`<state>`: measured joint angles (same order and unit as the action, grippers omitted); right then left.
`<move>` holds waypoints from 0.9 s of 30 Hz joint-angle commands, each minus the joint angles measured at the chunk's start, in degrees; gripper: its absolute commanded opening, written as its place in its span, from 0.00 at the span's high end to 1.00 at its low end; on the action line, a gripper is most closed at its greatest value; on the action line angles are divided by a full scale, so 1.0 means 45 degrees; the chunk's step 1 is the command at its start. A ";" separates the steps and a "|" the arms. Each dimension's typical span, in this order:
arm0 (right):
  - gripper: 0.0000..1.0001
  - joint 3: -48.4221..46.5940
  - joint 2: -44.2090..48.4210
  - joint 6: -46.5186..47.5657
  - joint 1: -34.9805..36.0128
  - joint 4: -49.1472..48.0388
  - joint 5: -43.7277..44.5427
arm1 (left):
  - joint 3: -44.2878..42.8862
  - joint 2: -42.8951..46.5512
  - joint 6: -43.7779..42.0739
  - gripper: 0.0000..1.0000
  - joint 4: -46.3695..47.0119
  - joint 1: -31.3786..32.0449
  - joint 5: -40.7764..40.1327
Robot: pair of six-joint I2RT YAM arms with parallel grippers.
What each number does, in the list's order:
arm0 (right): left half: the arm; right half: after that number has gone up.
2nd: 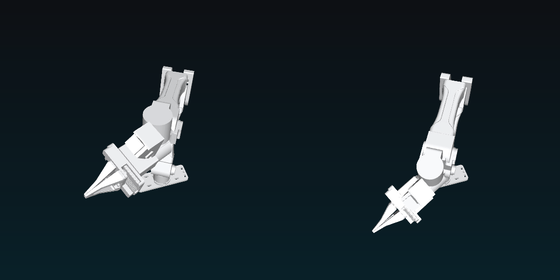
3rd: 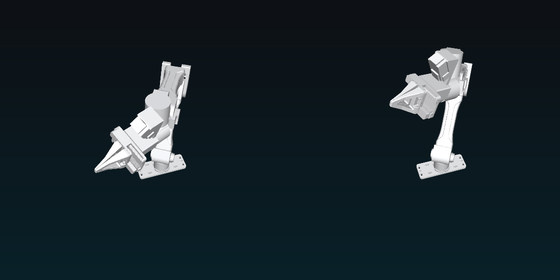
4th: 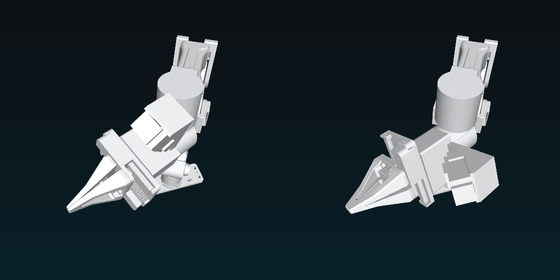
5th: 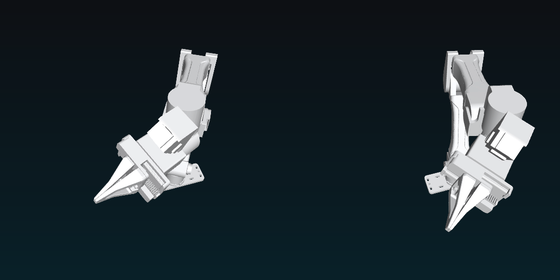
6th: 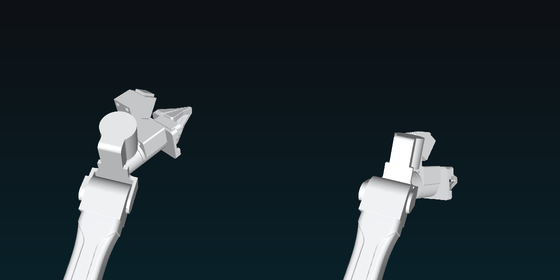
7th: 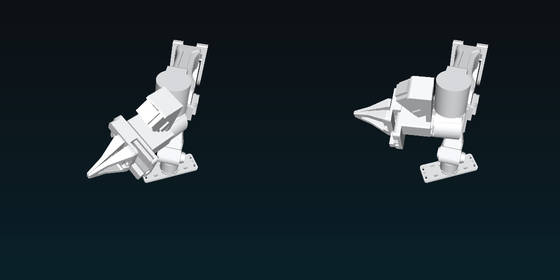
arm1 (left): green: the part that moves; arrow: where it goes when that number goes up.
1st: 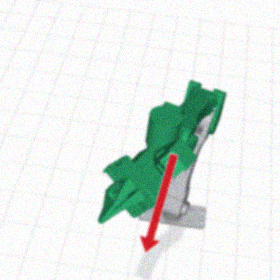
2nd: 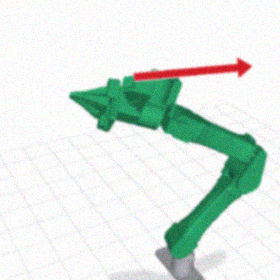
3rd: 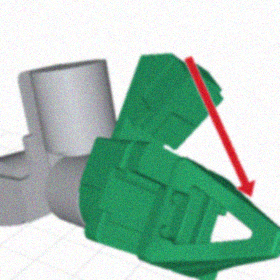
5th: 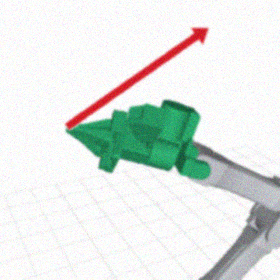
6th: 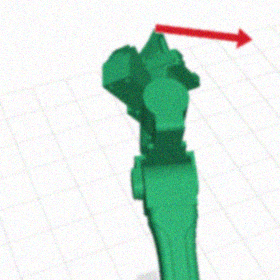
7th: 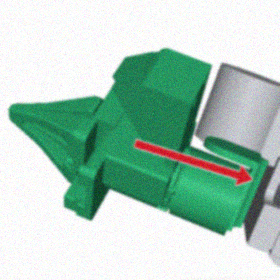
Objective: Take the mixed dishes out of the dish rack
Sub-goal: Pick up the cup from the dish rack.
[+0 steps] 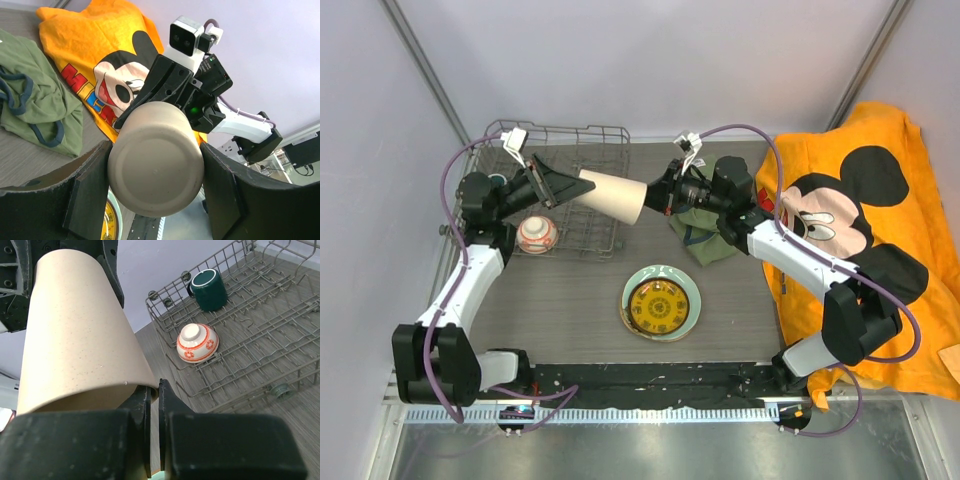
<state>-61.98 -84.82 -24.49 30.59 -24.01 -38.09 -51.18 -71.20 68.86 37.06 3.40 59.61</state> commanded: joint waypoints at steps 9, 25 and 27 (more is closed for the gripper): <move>0.99 0.0022 0.0937 0.0794 0.0000 -0.1051 0.0221 | 0.0260 0.0509 -0.1512 0.06 -0.1592 -0.0384 -0.0572; 0.99 0.0491 0.2595 0.3233 -0.0586 0.1972 0.1274 | 0.0240 0.1212 -0.2645 0.00 -0.2804 -0.1555 -0.0767; 0.99 0.0472 0.2909 0.3779 -0.0742 0.3280 0.1529 | -0.0051 0.1252 -0.3171 0.00 -0.3564 -0.1673 -0.0806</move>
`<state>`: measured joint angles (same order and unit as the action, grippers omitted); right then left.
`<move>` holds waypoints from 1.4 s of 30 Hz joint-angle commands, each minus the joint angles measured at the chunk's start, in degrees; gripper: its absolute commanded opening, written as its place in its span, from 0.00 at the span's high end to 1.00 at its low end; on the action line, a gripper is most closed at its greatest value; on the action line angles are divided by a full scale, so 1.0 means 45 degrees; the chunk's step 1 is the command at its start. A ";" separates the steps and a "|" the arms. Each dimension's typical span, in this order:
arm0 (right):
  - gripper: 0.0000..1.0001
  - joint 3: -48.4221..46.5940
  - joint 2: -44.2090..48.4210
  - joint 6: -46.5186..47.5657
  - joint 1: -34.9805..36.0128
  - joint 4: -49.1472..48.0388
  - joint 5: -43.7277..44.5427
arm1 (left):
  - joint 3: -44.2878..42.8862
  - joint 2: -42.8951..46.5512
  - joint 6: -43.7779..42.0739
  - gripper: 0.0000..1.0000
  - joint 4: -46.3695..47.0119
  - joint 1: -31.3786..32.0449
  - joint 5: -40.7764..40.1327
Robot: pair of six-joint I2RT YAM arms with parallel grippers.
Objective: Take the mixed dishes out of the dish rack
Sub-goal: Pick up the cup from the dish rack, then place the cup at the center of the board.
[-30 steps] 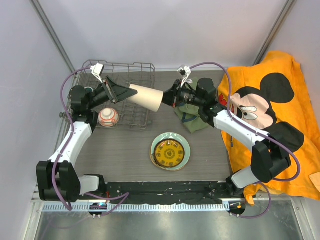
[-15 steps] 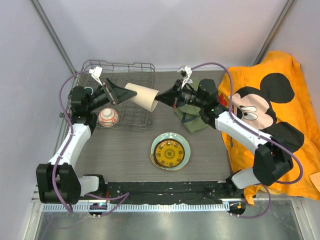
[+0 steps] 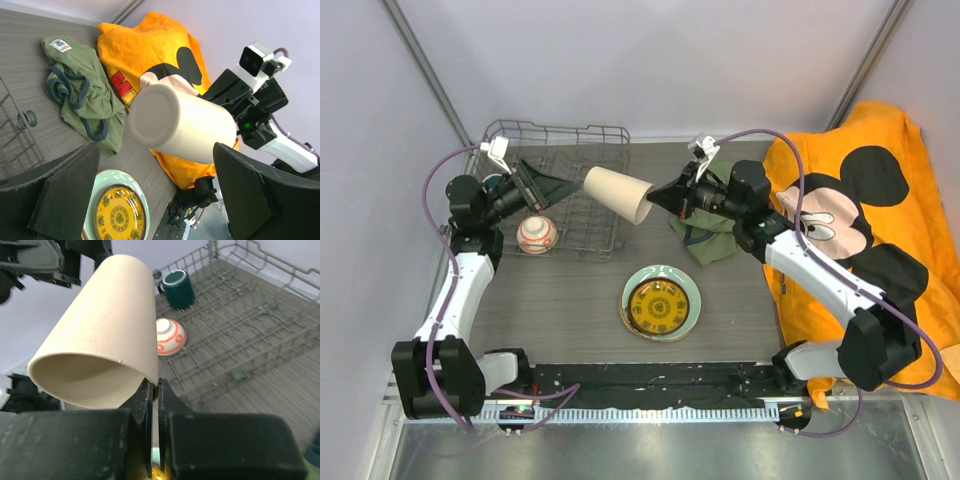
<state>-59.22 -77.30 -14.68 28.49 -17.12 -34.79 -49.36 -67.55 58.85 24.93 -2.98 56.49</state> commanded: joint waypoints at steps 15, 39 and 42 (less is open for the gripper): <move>0.99 -0.2287 0.3038 0.5917 -0.0882 1.0658 0.2089 | -0.3638 -0.0261 -0.7019 0.00 -0.8640 -0.0431 -0.1516; 0.99 -0.8751 -0.3032 0.7734 0.3706 1.6714 0.4915 | -0.5085 0.0128 -1.7315 0.00 -1.6086 -0.0450 -0.8138; 0.99 -0.9631 -0.3778 0.7773 0.4311 1.7417 0.5559 | -0.5124 -0.0008 -1.7706 0.00 -1.6340 -0.0450 -0.8704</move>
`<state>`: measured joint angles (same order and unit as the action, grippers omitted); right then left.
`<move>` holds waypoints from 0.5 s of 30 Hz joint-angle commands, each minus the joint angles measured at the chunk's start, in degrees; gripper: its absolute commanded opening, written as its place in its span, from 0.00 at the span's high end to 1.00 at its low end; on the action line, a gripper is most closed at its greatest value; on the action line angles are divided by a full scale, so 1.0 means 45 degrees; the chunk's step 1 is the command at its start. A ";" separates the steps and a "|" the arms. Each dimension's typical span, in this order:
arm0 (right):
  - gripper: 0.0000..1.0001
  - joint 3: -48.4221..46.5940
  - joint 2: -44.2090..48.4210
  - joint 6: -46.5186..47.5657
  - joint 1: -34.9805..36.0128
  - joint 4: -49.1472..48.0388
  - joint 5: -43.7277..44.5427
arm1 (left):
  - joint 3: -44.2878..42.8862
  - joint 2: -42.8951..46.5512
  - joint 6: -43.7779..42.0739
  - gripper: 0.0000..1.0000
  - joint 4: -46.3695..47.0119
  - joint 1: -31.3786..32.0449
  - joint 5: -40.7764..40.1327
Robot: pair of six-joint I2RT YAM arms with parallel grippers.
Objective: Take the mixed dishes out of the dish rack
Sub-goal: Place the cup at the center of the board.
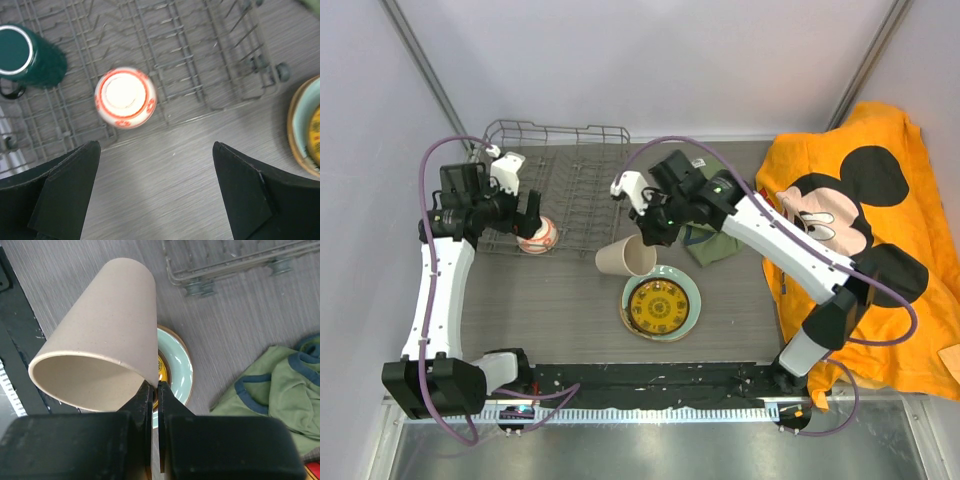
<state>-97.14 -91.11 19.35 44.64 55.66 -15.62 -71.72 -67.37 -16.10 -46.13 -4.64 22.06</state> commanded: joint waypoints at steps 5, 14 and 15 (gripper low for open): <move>0.99 -0.2766 -0.2368 0.0270 0.1446 0.2494 0.2044 | -0.0058 -0.0048 -0.1481 0.00 -0.0492 -0.0081 -0.1641; 0.99 -0.4057 -0.4145 0.0426 0.2345 0.3158 0.2611 | 0.0411 -0.0009 -0.2457 0.00 -0.0356 -0.0120 -0.2910; 0.99 -0.4134 -0.4283 0.0406 0.2384 0.3197 0.2553 | 0.0566 0.0030 -0.2535 0.00 -0.0316 -0.0140 -0.3066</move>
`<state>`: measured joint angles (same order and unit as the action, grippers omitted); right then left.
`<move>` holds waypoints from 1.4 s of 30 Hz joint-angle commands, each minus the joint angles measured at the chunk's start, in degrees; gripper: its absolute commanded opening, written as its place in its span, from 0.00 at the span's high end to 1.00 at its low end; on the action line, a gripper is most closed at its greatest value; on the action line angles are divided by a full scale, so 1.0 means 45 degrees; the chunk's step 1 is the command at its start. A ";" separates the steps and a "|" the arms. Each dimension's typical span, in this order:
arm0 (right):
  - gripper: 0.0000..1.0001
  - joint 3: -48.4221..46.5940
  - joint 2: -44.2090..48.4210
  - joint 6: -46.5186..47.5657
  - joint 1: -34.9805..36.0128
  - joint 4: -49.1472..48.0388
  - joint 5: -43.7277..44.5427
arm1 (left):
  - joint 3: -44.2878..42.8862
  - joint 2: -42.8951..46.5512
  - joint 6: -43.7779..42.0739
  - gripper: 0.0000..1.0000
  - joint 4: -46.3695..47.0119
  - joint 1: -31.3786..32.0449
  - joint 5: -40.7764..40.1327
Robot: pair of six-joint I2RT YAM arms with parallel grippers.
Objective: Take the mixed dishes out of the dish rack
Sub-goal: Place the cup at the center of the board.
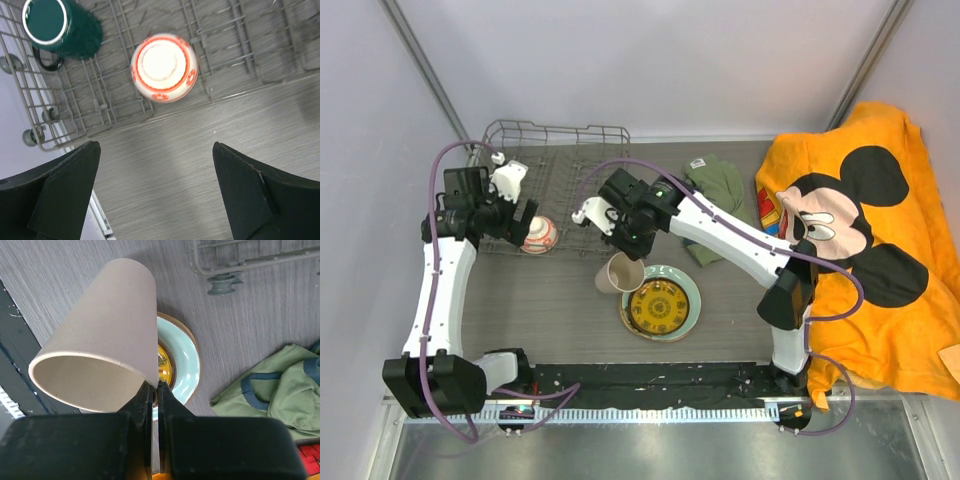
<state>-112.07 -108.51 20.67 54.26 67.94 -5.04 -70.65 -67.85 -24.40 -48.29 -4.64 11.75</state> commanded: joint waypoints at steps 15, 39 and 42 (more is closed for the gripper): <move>0.99 -0.1969 -0.2312 0.0154 0.0501 0.0605 -0.0384 | 0.1169 0.0548 -0.1725 0.00 0.0634 -0.1116 -0.1107; 0.82 -0.3005 -0.3602 0.0271 0.0637 0.0702 -0.0131 | 0.1775 0.0840 -0.2272 0.00 0.0595 -0.1917 -0.0404; 0.76 -0.3064 -0.3660 0.0271 0.0618 0.0683 -0.0053 | 0.1775 0.0802 -0.2272 0.00 0.0595 -0.1956 -0.0326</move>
<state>-122.93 -124.55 21.15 56.58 70.78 -6.07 -62.87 -65.67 -33.71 -46.98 -12.75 8.84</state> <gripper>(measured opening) 0.203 0.996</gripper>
